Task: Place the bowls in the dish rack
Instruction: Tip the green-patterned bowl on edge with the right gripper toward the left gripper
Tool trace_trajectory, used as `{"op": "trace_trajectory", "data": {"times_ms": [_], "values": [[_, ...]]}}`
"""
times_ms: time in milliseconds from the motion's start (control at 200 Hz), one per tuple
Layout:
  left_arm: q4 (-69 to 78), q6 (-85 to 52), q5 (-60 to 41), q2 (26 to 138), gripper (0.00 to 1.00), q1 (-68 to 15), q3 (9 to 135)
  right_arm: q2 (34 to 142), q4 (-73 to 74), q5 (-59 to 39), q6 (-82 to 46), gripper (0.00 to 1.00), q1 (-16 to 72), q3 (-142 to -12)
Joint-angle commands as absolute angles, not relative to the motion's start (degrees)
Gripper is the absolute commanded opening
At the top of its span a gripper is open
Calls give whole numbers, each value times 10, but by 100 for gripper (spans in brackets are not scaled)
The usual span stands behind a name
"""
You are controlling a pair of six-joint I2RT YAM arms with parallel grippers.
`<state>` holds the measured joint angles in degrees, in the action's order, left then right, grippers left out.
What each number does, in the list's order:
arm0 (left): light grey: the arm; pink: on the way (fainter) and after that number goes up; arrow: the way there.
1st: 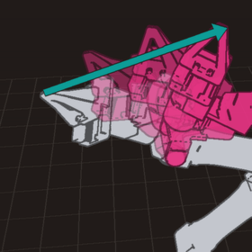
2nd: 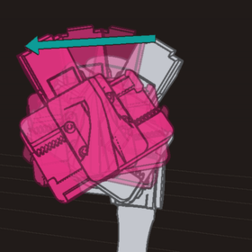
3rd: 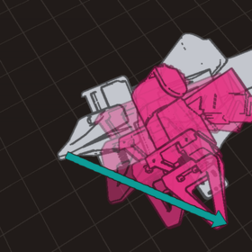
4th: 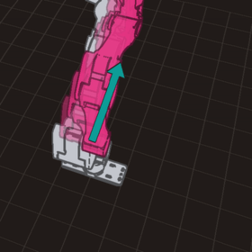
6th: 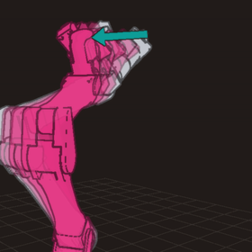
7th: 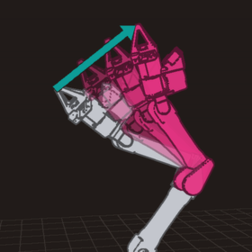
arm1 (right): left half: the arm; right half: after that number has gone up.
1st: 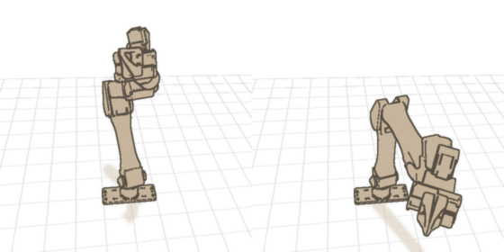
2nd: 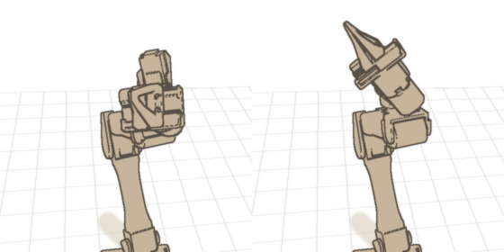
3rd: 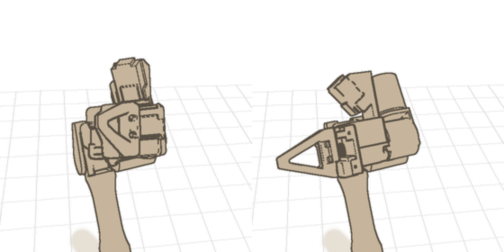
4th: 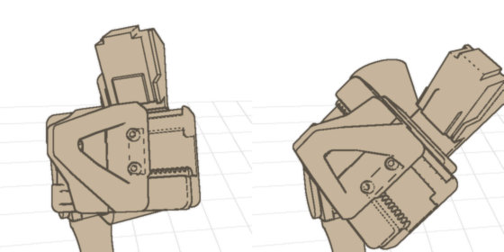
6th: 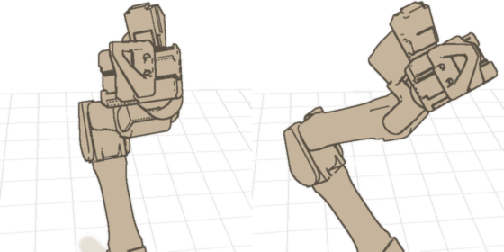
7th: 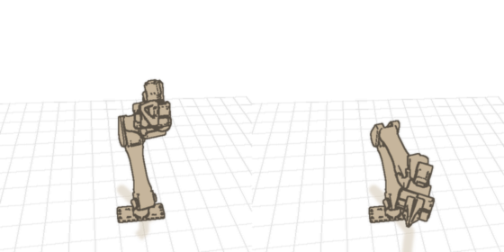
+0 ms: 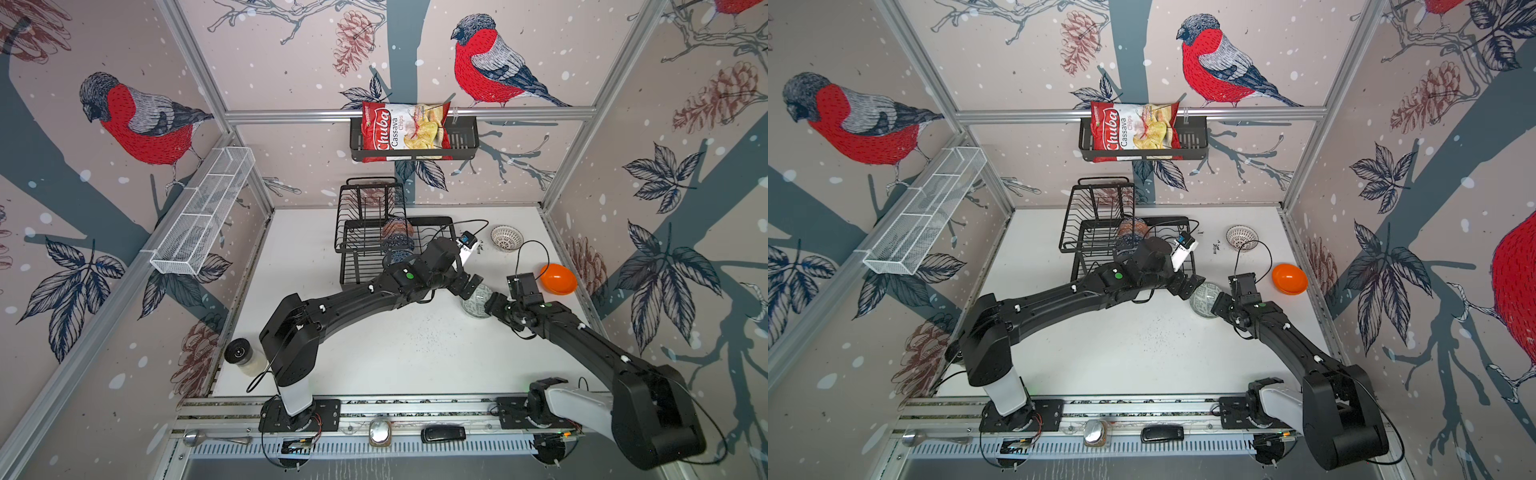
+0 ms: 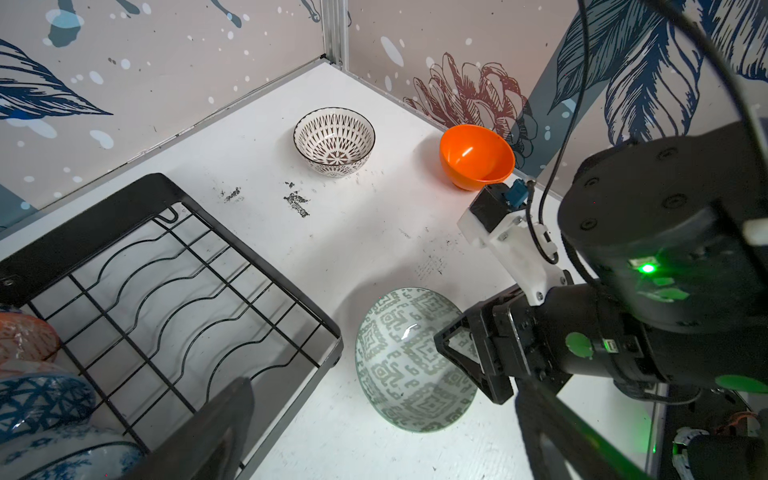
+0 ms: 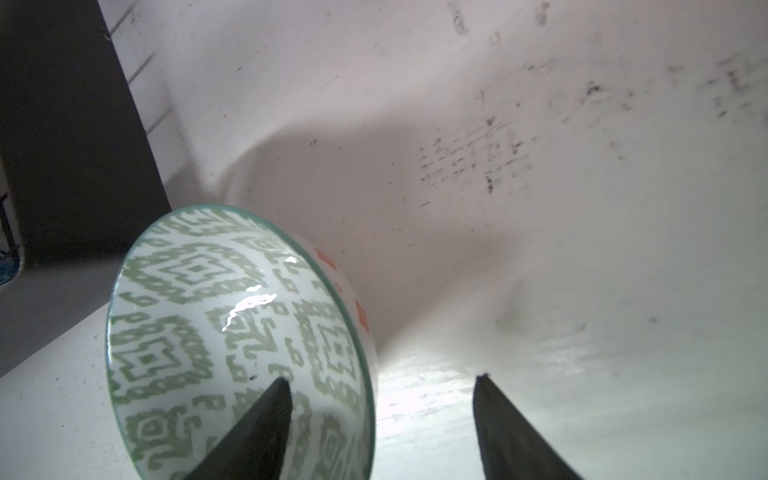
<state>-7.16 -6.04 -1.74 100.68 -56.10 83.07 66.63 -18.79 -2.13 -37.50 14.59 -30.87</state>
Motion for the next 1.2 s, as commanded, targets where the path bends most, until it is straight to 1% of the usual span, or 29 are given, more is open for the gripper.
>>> {"op": "trace_trajectory", "data": {"times_ms": [0,215,355,565,665,720,981,1196], "values": [[-76,-63,-25,1009,98,-562,836,672,-153,-34,-376,62,146,-304],[-76,-68,-33,1014,98,-562,837,689,-127,-35,-383,47,146,-302],[-77,-68,-32,1015,98,-562,838,699,-122,-19,-385,34,145,-309],[-80,-69,-36,1018,98,-562,840,704,-106,-23,-382,21,145,-304],[-80,-70,-38,1018,98,-562,840,710,-104,-19,-381,12,145,-302],[-81,-70,-38,1021,98,-562,841,711,-103,-19,-381,8,145,-300],[-84,-73,-39,1027,98,-561,843,657,-131,13,-388,1,145,-304],[-75,-87,-40,1022,98,-552,839,580,-147,53,-396,0,145,-308]]}}
